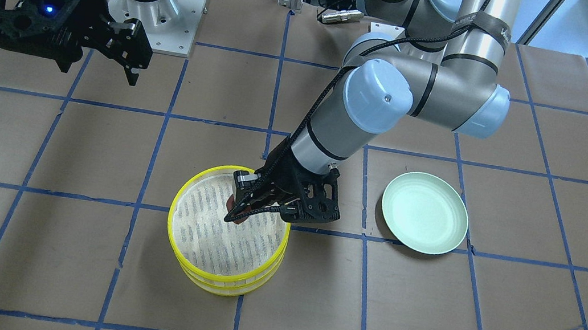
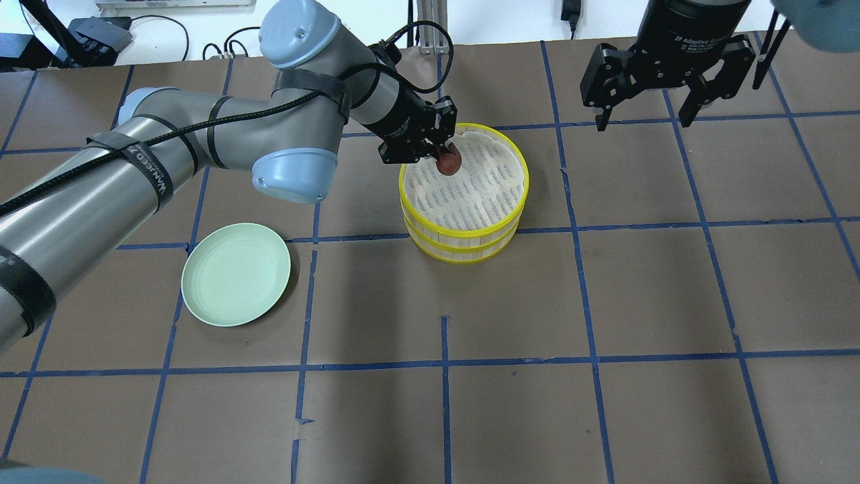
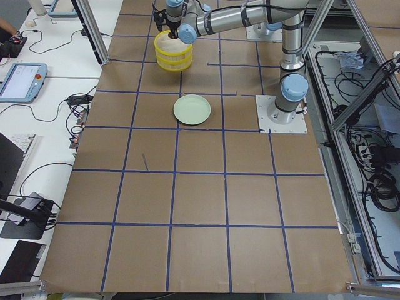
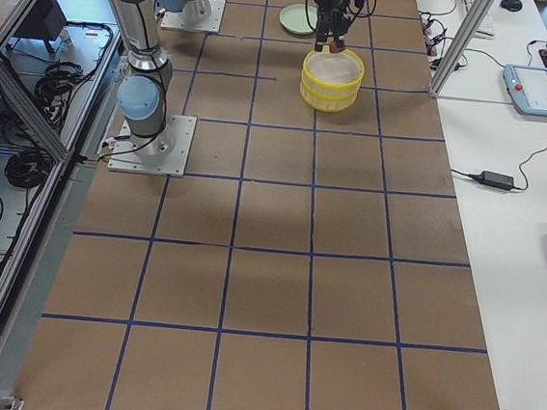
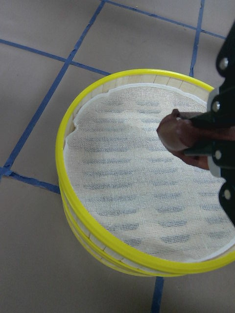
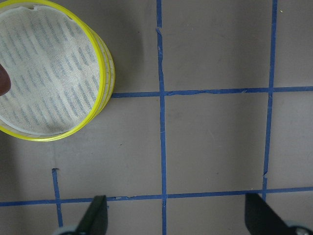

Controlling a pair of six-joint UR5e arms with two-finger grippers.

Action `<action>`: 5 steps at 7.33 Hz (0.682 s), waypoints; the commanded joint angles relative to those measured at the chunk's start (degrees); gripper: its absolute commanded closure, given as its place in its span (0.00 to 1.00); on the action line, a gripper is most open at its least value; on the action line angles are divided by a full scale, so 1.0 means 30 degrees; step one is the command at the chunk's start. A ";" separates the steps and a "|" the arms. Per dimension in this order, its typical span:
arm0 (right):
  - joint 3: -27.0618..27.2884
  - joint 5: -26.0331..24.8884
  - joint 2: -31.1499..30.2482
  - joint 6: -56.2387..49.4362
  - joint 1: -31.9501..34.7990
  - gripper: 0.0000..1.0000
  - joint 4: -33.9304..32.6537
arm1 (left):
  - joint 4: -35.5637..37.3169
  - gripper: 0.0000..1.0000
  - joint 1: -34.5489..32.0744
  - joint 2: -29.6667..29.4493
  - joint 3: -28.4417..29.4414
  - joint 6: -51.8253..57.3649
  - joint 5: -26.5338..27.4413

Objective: Place buns in different layers of steamer
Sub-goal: 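Carry the brown bun with the left gripper and lower it into the top tier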

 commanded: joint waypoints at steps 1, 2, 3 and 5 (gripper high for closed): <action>0.0522 -0.0098 -0.0021 -0.0048 -0.0057 0.00 -0.0325 | 0.0212 0.00 -0.0025 -0.0111 0.0143 0.0504 0.0071; 0.0523 -0.0099 -0.0021 -0.0222 -0.0057 0.00 -0.0327 | 0.0271 0.02 -0.0025 -0.0111 0.0143 0.2250 0.0304; 0.0523 -0.0041 0.0008 -0.0282 -0.0057 0.00 -0.0356 | 0.0242 0.02 -0.0025 -0.0082 0.0143 0.2876 0.0597; 0.0523 0.0018 -0.0021 -0.0282 -0.0028 0.00 -0.0327 | 0.0271 0.03 -0.0025 -0.0139 0.0143 0.2940 0.0600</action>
